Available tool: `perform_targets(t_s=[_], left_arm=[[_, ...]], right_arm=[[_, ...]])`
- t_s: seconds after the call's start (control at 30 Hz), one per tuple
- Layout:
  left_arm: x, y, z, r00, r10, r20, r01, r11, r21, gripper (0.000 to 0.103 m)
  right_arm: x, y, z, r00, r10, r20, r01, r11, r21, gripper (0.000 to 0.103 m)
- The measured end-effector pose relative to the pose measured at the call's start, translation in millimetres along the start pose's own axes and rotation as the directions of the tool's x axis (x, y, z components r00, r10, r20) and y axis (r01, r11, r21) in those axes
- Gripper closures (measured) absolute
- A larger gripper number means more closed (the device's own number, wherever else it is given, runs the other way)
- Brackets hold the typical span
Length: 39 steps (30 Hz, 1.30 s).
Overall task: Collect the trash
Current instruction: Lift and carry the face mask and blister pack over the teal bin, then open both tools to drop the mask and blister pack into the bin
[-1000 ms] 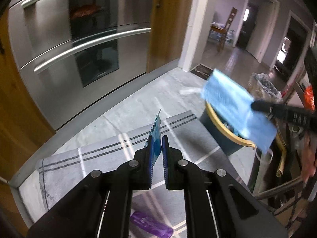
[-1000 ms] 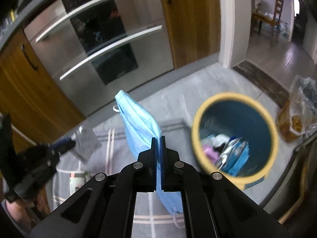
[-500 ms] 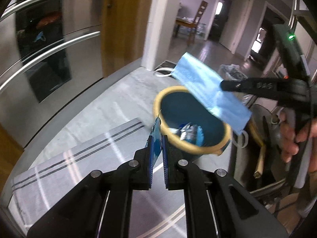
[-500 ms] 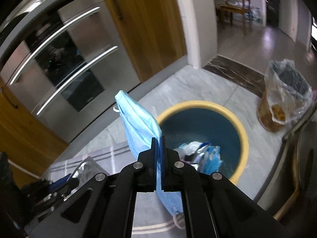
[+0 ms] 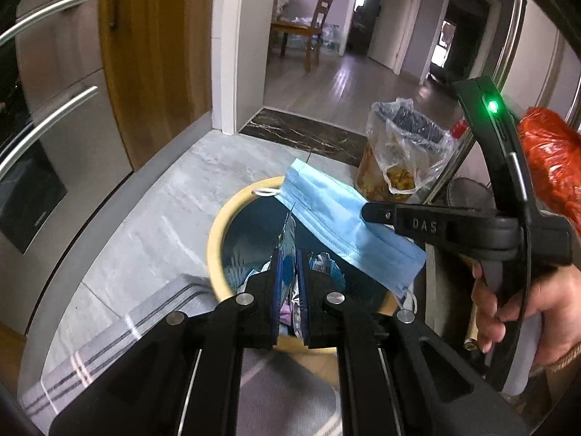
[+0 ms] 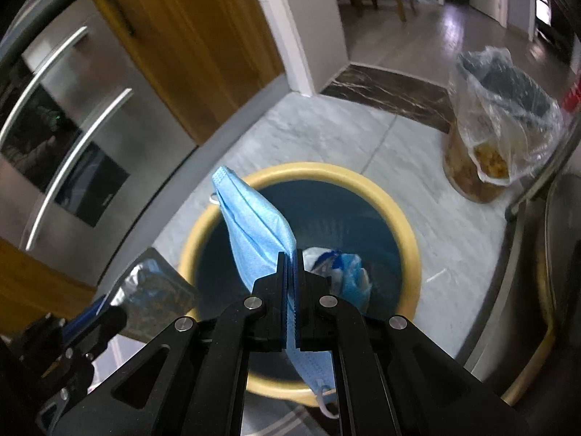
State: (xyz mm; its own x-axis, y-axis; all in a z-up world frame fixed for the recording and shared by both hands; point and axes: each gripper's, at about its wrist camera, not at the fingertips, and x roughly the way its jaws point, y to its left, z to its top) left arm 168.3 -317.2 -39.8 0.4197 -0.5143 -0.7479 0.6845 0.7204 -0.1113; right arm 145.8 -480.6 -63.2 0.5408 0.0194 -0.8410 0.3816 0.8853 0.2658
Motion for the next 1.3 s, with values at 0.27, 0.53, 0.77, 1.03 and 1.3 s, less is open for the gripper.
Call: perform_targets(t_s=[0.27,0.53,0.77,1.03,1.3], left_arm=[[37,-3,12,1.000,0.005,-0.007,-0.005,1.000,0.000,0.095],[56,-1,12,0.999,0.049,-0.020,-0.048,0.998,0.040,0.095],[59,4,9,0.999,0.048,-0.022,-0.048,0.998,0.030,0.095],[53,4,6,0.999,0.051,-0.012,-0.050,0.999,0.020,0.065],[22,13,-2,0.983,0.178,0.051,-0.179,0.984,0.006,0.009]], right_arm=[[19,-10,2,1.000,-0.013,0.012,0.013,1.000,0.002,0.099],[28,-17,3,1.000,-0.023,0.004,0.023,1.000,0.021,0.099],[27,-16,4,0.999,-0.033,0.012,0.033,0.999,0.014,0.092],[26,-15,3,0.998,-0.055,0.012,0.055,0.998,0.009,0.053],[16,-19,2,0.998,-0.065,-0.015,0.065,0.996,0.058,0.014]])
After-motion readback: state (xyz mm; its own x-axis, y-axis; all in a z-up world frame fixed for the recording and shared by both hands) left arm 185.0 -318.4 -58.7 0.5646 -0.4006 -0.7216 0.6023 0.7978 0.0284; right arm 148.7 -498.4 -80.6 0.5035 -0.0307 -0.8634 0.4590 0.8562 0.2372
